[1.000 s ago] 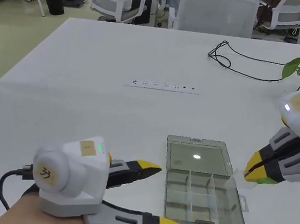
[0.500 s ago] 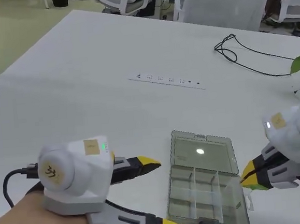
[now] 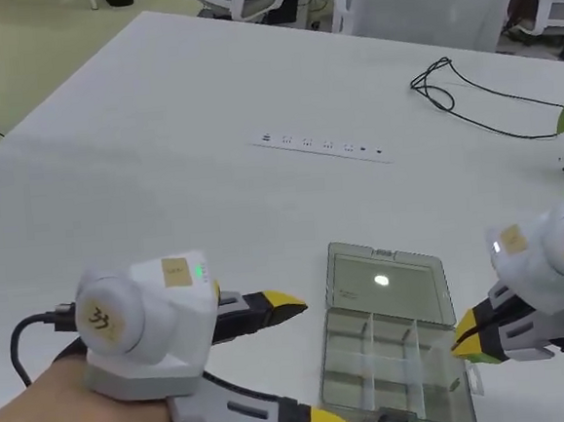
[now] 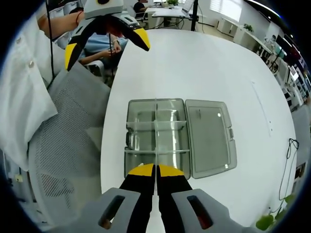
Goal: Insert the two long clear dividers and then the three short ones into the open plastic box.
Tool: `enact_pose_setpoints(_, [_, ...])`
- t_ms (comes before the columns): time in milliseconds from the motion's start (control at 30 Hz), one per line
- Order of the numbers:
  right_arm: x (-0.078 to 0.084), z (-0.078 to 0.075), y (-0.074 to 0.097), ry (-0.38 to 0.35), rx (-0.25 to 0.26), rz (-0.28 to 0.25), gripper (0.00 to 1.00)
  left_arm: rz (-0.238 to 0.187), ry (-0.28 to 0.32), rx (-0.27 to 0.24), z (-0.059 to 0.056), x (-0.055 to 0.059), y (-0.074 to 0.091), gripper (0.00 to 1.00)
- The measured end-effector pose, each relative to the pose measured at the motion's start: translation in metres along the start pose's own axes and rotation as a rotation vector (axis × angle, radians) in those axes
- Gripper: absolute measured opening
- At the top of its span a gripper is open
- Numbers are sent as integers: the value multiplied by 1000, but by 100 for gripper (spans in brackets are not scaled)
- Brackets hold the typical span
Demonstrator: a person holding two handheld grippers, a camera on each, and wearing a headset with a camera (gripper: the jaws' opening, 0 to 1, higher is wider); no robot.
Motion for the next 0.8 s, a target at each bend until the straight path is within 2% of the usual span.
enact_pose_setpoints(433, [2,-1,-7,8,-14,10,2,-9,7,-6,1,0,0,77])
enact_pose_setpoints(800, [9,-2,-13,-17,-31,-24,2,-14,5,-2,0,-2,-2,76])
Point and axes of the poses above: the centre of the closed fingertips' face, and the gripper's own axes: y roughly backward along the fingers, z roughly to its left, x roughly out of its underside, the point moved 1 cm from there along y, roughly backward along the fingers, and after that the axes turned 5 degrees about -y, right-handed, at the moved point
